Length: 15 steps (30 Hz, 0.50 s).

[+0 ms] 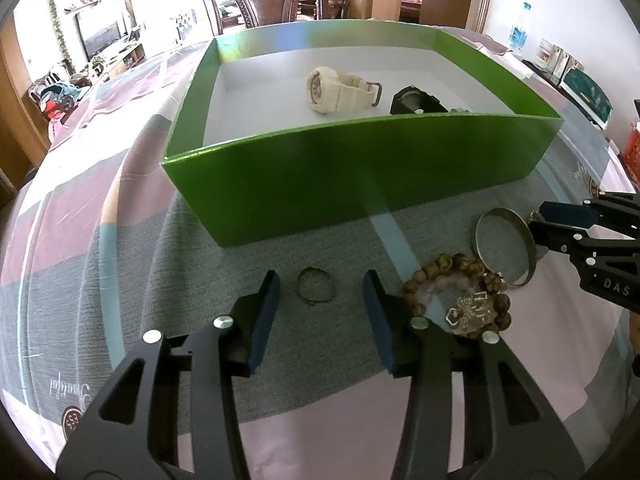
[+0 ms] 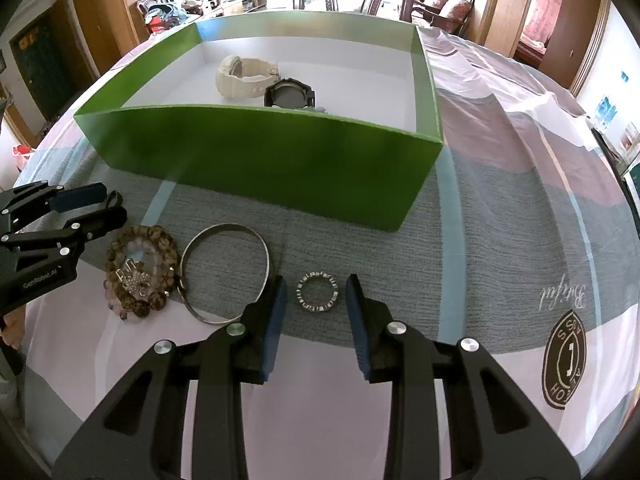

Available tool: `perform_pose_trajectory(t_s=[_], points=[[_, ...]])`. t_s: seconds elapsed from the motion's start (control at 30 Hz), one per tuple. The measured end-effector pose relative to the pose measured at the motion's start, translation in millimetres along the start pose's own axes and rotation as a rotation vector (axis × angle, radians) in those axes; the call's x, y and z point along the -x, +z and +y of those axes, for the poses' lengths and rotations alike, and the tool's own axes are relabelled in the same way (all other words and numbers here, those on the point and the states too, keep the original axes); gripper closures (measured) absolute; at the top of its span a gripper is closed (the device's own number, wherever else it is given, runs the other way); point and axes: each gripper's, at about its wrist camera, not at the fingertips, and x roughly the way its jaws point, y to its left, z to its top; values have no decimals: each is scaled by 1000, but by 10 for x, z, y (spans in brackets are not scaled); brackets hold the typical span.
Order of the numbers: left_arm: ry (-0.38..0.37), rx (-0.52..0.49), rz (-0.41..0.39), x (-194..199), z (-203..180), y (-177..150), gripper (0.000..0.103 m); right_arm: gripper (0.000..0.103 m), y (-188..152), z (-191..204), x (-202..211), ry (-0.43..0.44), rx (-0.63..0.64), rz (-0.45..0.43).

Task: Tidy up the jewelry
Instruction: 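Move both tools back over the remaining jewelry beside the box, then close the left tool on the small dark ring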

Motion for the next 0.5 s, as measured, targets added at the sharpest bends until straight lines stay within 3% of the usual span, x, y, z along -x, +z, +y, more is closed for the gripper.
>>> perform_pose_trajectory(t_s=[0.5], points=[[1, 1, -1, -1, -5, -2, 59, 71, 1, 0, 0, 0, 0, 0]])
